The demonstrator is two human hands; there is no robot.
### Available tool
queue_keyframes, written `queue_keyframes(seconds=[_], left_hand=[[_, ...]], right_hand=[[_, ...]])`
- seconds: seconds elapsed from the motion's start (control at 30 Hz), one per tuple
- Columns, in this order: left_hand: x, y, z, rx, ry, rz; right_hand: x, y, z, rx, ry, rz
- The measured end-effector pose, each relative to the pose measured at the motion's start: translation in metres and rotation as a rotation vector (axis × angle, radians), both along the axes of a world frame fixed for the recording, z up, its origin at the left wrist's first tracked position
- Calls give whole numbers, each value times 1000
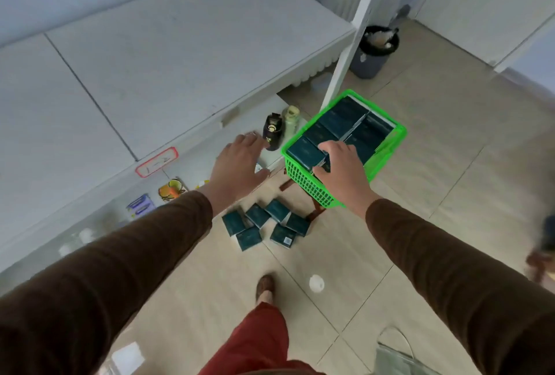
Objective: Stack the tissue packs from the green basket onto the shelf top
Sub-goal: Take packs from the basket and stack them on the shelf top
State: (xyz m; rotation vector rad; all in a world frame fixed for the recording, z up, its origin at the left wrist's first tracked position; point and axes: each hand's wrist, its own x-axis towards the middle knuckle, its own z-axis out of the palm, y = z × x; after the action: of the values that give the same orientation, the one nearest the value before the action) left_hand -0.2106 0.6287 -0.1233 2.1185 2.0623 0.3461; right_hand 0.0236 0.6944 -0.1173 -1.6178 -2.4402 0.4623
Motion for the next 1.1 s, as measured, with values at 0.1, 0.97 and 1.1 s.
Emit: queue_keyframes(seconds=[0.1,0.97,1.1], left_hand=[[31,41,-31,-59,-47,43],[101,269,-240,-381,350,-243],[103,270,-248,-372,398,-296]], right_hand=[[28,45,-22,-68,-20,-18],[26,262,-246,-312,-179,-73],[25,255,-262,-402,-97,-173]])
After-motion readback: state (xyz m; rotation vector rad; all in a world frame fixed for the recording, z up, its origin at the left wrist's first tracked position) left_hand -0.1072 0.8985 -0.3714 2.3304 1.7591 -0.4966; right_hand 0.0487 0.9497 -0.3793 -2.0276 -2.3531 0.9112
